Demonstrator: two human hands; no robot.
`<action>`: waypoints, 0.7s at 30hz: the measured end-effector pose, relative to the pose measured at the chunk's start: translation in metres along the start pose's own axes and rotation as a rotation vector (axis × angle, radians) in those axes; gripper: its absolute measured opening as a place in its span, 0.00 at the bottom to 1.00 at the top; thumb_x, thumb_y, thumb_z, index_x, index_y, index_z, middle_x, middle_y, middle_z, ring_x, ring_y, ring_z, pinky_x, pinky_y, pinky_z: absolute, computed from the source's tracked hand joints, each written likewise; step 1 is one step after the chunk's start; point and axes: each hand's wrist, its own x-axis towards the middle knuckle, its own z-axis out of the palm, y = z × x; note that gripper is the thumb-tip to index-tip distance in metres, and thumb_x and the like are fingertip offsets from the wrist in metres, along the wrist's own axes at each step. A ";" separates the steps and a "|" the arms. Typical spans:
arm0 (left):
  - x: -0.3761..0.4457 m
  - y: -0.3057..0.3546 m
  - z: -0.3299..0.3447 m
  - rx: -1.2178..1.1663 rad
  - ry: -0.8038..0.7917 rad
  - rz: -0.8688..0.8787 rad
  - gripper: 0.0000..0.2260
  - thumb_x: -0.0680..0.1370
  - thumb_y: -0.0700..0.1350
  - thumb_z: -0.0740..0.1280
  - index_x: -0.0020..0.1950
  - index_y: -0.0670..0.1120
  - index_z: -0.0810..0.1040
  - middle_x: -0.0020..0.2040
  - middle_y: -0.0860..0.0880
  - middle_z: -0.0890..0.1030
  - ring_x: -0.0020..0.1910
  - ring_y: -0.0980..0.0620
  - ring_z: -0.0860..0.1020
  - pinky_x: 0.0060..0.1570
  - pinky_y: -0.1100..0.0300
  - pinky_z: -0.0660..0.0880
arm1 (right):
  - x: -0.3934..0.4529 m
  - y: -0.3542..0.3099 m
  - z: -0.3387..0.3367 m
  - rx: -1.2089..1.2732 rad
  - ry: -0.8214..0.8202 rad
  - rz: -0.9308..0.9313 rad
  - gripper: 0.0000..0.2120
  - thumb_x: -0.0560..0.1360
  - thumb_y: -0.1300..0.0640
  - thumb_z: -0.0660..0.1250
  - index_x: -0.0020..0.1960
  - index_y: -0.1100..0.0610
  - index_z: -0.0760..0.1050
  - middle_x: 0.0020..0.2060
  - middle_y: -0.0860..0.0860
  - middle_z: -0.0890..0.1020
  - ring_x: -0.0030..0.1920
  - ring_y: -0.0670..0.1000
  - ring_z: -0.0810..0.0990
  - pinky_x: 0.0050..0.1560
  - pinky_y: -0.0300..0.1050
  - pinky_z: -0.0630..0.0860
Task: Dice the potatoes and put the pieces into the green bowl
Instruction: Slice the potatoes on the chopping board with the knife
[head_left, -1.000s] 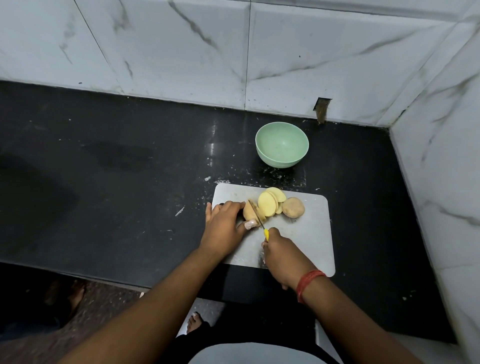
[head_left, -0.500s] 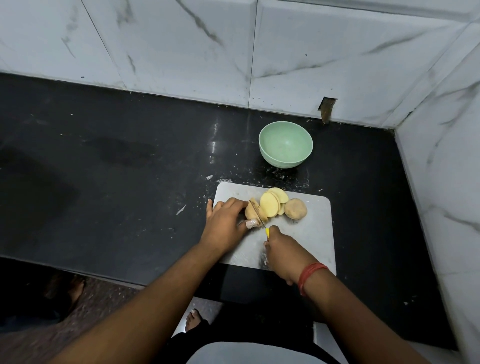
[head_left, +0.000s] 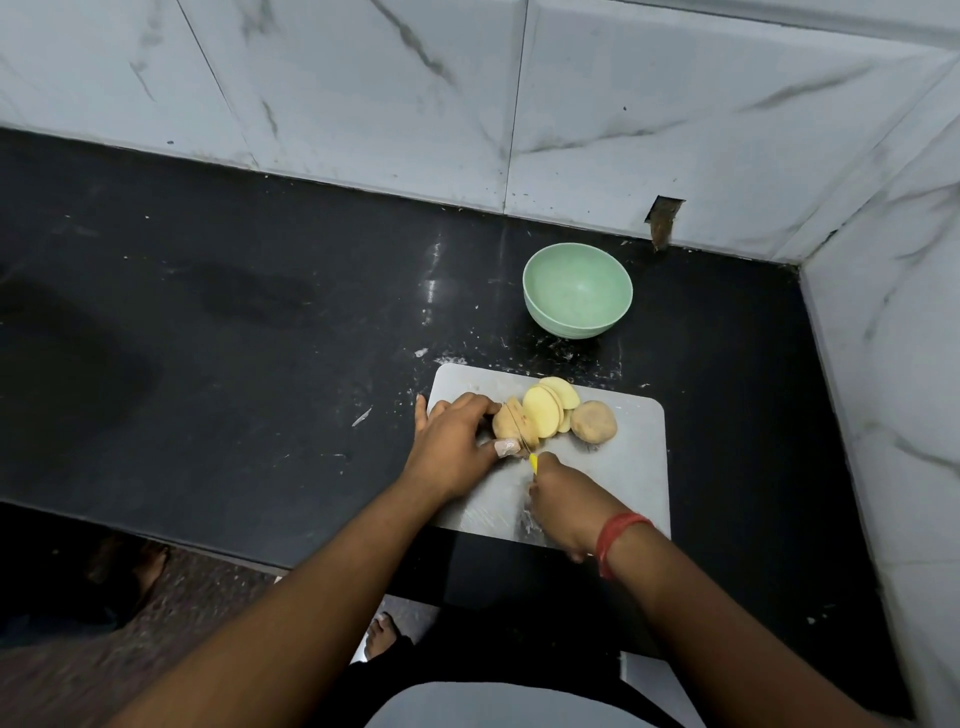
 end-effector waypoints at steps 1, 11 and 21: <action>0.000 0.000 0.000 -0.002 -0.001 -0.001 0.21 0.73 0.62 0.74 0.61 0.55 0.77 0.57 0.59 0.78 0.60 0.50 0.73 0.77 0.39 0.41 | -0.002 0.001 0.002 0.004 0.003 0.004 0.09 0.80 0.64 0.56 0.59 0.59 0.61 0.36 0.52 0.70 0.31 0.49 0.69 0.27 0.41 0.65; 0.001 0.002 -0.002 -0.002 -0.010 -0.005 0.19 0.74 0.61 0.73 0.59 0.54 0.77 0.54 0.60 0.77 0.59 0.50 0.73 0.77 0.38 0.41 | 0.021 0.000 0.004 0.060 0.104 -0.009 0.16 0.81 0.60 0.56 0.67 0.63 0.64 0.35 0.47 0.63 0.32 0.44 0.62 0.48 0.45 0.69; 0.003 0.002 -0.001 -0.016 -0.050 -0.006 0.16 0.75 0.60 0.73 0.58 0.56 0.78 0.54 0.62 0.74 0.60 0.50 0.71 0.76 0.37 0.38 | 0.003 0.018 0.022 0.080 0.074 -0.012 0.05 0.82 0.59 0.54 0.57 0.57 0.62 0.35 0.47 0.65 0.32 0.43 0.63 0.43 0.43 0.69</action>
